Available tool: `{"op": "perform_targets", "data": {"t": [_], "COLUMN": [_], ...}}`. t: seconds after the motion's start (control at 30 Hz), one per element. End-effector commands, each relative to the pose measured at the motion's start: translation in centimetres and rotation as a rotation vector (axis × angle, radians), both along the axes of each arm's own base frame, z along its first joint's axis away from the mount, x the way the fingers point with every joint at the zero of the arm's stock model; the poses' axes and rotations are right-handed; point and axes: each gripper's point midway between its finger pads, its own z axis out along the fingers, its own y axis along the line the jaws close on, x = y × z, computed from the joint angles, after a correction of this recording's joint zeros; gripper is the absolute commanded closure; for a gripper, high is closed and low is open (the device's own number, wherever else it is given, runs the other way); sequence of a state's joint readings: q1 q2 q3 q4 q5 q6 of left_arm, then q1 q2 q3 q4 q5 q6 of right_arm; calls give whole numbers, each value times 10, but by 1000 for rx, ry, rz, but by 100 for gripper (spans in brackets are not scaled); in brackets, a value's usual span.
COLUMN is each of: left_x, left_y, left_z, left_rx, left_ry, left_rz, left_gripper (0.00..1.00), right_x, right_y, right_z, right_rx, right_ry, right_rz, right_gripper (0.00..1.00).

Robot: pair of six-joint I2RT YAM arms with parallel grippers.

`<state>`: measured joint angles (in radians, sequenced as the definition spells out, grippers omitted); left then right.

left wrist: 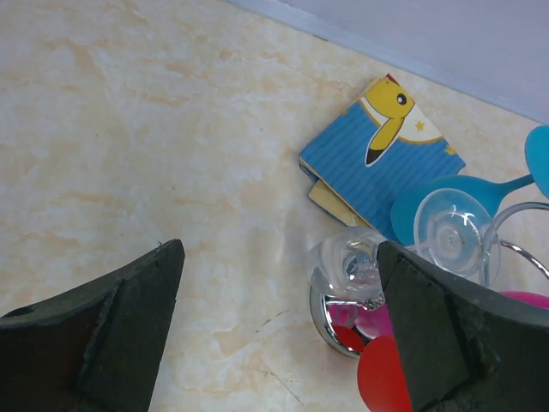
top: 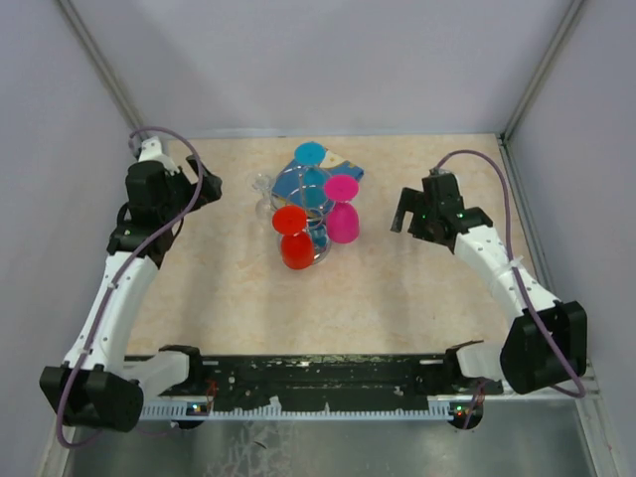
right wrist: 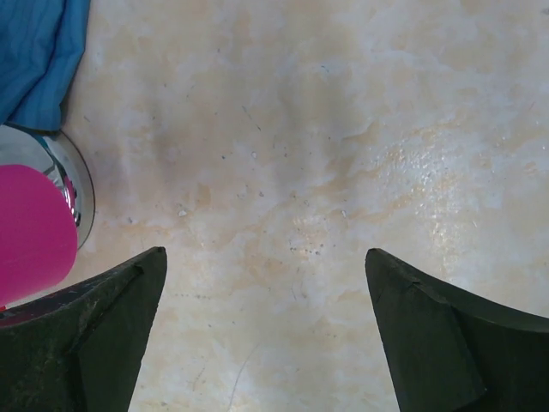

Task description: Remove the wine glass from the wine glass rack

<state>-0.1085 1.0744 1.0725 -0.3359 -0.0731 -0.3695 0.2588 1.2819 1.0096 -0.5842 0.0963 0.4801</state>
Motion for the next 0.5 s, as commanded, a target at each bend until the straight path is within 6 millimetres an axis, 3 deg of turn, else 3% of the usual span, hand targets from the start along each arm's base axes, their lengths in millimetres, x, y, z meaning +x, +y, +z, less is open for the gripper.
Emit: {"op": "perform_targets", "data": {"t": [0.0,0.13,0.2,0.33,0.47], "left_x": [8,15,22,45,70], "left_y": [-12,-11,-6,1,-2], "left_z": [-20,-32,-34,-24,-22], "left_rx": [-26,-27,-14,16,13], "left_ry": [57,88,99,102,87], "left_rz": [-58,-47,-13,27,24], "left_gripper": [0,1,1,0,0], "right_x": [4,-2,5,29,46], "right_y": [8,7,18,5,8], "right_z": [26,28,36,49,41], "right_rx": [-14,-52,-24,-107,-119], "right_ry": [-48,-27,-58,-131,-142], "right_rz": [3,18,76,32,57], "right_gripper": [1,1,1,1,1]}}
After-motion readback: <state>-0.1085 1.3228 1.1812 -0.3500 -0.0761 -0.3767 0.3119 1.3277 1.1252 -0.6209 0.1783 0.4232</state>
